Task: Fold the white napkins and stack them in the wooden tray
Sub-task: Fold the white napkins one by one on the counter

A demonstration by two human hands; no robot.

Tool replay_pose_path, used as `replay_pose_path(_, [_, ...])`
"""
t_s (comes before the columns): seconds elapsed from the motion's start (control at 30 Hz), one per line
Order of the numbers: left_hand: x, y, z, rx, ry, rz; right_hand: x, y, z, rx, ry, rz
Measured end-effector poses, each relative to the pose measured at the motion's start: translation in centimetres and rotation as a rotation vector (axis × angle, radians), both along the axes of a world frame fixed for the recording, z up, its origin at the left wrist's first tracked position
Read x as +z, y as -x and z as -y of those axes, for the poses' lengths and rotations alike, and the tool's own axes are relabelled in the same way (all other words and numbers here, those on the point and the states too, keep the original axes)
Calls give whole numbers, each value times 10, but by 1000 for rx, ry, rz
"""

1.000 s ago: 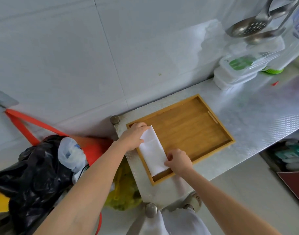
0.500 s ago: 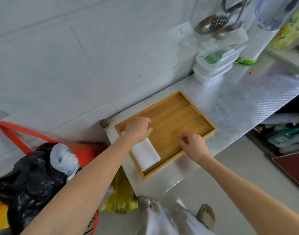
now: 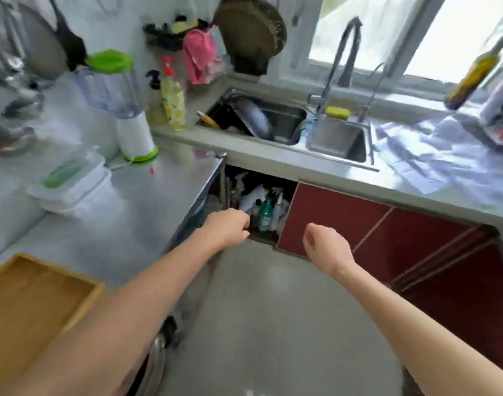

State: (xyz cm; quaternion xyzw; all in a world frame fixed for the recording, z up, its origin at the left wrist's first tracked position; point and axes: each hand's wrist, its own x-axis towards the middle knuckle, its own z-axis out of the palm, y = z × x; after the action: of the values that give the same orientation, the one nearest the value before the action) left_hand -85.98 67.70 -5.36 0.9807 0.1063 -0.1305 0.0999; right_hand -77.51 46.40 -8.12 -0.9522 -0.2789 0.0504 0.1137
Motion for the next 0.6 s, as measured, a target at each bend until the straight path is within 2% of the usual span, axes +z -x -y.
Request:
replay_pose_path(0.17, [7, -139, 106, -223, -54, -28, 11, -96, 127, -231, 13, 71])
replay_pose_path(0.3, [-1, -227, 157, -363, -72, -33, 10, -161, 192, -388, -11, 78])
replay_pose_path(0.5, [-13, -370, 198, -495, -79, 5, 2, -269, 245, -564, -32, 104])
replay_pose_path(0.6, [-14, -437, 205, -523, -64, 18, 4, -319, 251, -654, -67, 51])
